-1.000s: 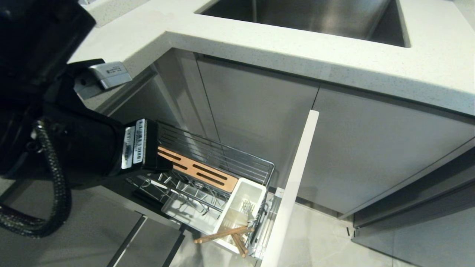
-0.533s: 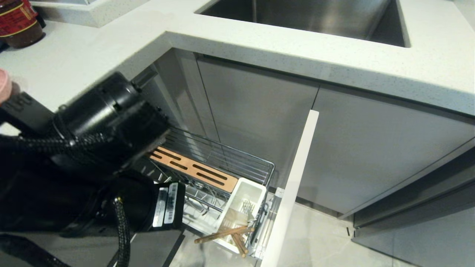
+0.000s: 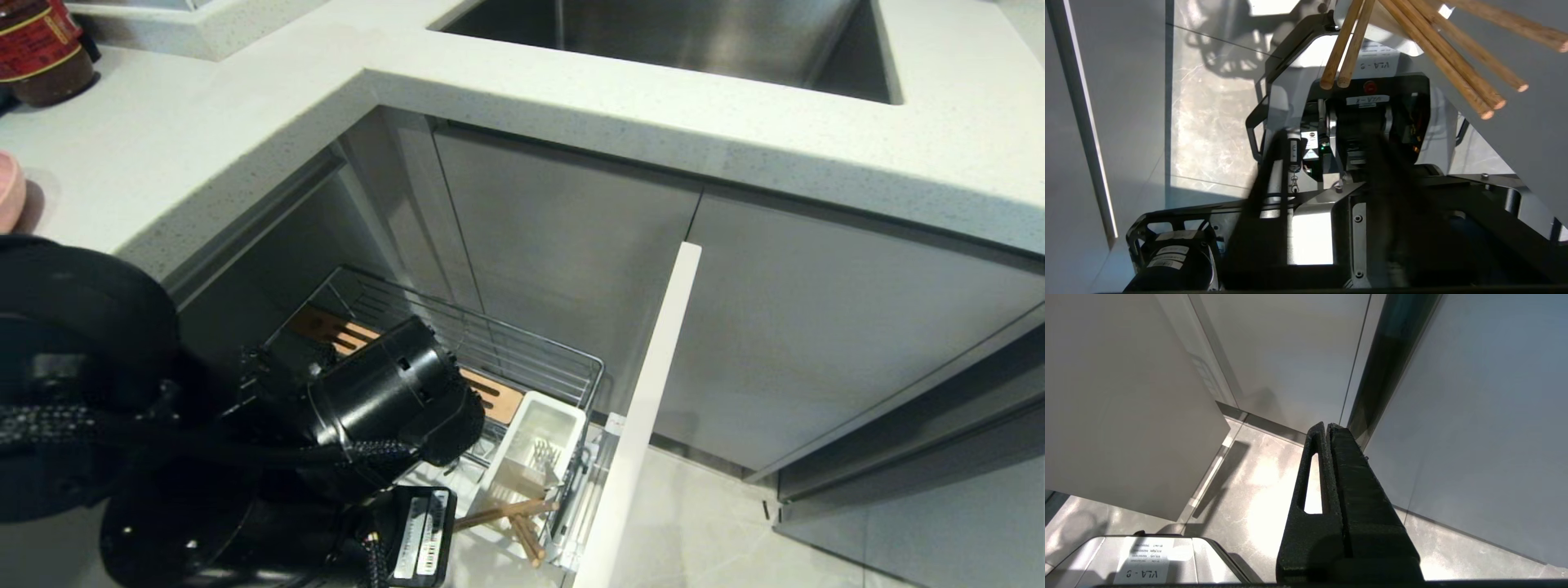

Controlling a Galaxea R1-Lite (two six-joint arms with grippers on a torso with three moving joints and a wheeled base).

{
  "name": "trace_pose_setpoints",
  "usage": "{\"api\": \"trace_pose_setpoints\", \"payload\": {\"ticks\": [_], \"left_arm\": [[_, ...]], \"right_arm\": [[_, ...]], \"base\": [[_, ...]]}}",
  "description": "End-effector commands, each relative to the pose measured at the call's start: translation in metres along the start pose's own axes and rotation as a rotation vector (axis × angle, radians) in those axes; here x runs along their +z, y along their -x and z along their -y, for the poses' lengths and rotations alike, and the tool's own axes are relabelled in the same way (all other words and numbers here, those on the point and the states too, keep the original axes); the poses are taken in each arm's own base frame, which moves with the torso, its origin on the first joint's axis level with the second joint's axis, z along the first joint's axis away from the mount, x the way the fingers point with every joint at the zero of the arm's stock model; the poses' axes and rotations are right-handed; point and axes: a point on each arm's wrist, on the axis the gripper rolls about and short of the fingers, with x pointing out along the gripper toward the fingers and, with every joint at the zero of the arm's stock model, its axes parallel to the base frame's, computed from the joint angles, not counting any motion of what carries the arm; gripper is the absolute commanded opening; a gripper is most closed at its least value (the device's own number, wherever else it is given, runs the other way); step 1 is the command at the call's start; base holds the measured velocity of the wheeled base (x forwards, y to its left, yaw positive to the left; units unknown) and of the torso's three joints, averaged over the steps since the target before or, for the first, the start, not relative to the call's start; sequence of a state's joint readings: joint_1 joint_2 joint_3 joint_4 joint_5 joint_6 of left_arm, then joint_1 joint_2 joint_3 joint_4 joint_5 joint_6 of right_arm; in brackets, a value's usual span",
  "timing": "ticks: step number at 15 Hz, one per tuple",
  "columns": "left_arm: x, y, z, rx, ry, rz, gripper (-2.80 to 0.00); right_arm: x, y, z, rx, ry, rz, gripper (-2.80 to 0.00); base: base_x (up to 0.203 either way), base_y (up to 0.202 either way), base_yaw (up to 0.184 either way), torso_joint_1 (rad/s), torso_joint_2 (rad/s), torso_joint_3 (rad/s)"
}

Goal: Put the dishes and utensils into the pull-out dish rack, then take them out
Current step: Take the chopsticks out of the cupboard

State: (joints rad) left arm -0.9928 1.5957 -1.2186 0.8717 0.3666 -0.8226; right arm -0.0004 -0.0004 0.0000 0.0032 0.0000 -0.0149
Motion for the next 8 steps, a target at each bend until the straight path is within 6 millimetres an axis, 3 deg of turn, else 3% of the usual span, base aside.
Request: {"api": "trace_pose_setpoints", "payload": {"ticks": [1, 8], "left_arm": [[-0.001, -0.003, 0.001, 0.015, -0.002, -0.01, 0.0], [0.011, -0.031, 0.005, 0.043, 0.018, -0.048, 0.0]], "right_arm": [[0.0, 0.0, 0.0, 0.0, 0.0, 0.0, -2.8], [0.0, 0.0, 0.0, 0.0, 0.0, 0.0, -2.8]], "base": [[0.0, 0.0, 0.0, 0.0, 0.0, 0.0], [0.0, 0.0, 0.0, 0.0, 0.0, 0.0]]}}
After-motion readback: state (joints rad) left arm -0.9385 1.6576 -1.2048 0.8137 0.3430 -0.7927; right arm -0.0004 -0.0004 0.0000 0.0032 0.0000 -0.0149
